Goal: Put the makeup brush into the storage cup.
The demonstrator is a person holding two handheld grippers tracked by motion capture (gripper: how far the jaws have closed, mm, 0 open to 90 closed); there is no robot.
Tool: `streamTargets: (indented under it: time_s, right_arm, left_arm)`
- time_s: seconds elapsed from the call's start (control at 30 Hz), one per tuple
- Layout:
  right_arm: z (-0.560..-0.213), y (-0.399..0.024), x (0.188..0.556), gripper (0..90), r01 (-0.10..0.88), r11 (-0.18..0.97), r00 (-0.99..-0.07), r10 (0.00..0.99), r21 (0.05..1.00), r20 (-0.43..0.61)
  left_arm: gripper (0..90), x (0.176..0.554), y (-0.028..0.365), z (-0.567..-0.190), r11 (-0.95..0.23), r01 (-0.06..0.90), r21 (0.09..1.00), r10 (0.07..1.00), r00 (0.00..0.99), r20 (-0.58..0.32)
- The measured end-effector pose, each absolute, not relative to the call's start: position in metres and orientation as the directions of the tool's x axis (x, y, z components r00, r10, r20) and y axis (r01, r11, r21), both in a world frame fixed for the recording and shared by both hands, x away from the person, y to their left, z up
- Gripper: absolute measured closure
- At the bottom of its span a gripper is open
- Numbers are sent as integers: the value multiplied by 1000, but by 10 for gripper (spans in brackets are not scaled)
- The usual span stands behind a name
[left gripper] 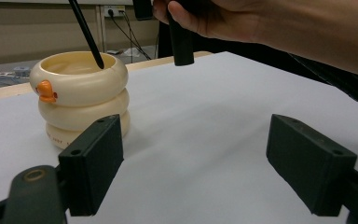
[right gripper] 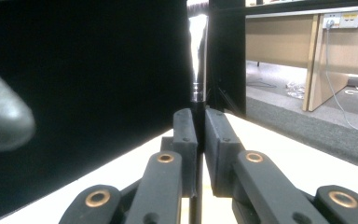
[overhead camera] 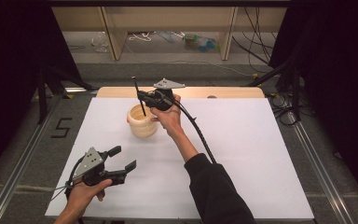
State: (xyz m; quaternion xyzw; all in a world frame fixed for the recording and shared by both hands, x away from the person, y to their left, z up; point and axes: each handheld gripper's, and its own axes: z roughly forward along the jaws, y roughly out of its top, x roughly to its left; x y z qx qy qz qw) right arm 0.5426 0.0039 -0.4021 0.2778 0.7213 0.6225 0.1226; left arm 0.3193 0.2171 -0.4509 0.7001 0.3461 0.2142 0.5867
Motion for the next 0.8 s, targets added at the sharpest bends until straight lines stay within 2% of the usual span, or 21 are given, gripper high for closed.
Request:
streamTargets:
  time_s: [0.8]
  right_arm:
    - [-415,10,544,840,286,117,-810,559,951,175]
  left_arm:
    - [187,319,217,-451,-70,233,970,735,669,-108]
